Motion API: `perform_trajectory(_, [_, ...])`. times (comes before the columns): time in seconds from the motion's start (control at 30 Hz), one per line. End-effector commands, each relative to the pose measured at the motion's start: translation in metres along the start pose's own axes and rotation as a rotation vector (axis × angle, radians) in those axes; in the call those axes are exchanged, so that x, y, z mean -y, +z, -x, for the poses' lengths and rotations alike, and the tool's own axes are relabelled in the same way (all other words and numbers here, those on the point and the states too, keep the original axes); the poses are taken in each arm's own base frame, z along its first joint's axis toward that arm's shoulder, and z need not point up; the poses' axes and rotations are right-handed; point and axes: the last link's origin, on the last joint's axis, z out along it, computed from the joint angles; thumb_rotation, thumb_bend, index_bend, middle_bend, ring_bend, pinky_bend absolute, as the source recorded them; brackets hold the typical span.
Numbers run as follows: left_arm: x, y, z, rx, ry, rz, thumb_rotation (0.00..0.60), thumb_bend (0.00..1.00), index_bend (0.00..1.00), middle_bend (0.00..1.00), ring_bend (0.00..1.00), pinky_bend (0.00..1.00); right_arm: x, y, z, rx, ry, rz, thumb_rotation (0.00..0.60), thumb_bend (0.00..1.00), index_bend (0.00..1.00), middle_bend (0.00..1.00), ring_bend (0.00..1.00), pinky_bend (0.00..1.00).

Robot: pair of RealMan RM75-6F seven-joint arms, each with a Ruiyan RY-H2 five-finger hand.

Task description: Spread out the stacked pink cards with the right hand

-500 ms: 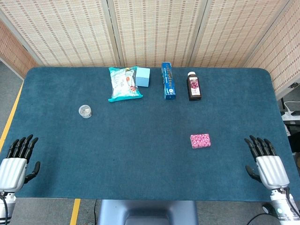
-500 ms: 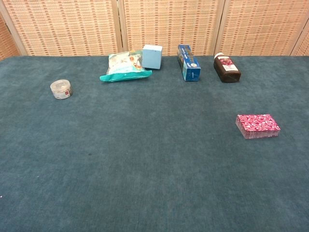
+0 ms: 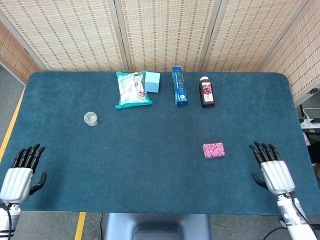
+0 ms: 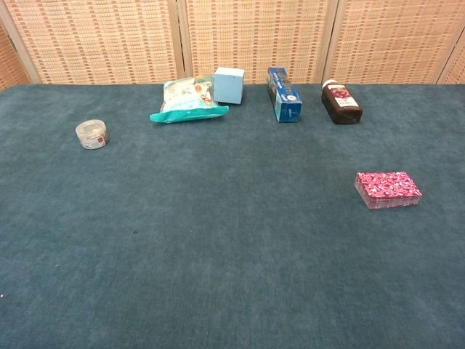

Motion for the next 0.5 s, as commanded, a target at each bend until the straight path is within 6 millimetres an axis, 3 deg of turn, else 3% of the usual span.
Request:
perform_trajectory(0.03, [0.001, -0.001, -0.001, 0.001, -0.003, 0.003, 0.600, 0.46, 0.00, 0.00, 0.00, 0.07, 0.019, 0.027, -0.001, 0.056, -0.027, -0.050, 0.600, 0.26, 0.00, 0.00, 0.00, 0.00])
perform_trajectory(0.27, [0.002, 0.001, 0.001, 0.014, -0.008, 0.003, 0.600, 0.46, 0.00, 0.00, 0.00, 0.07, 0.058, 0.073, 0.011, 0.179, -0.096, -0.130, 0.600, 0.26, 0.00, 0.01, 0.00, 0.00])
perform_trajectory(0.5, [0.003, 0.004, 0.003, 0.034, -0.013, -0.007, 0.600, 0.46, 0.00, 0.00, 0.00, 0.07, 0.078, 0.103, 0.027, 0.198, -0.122, -0.132, 0.600, 0.26, 0.06, 0.07, 0.00, 0.00])
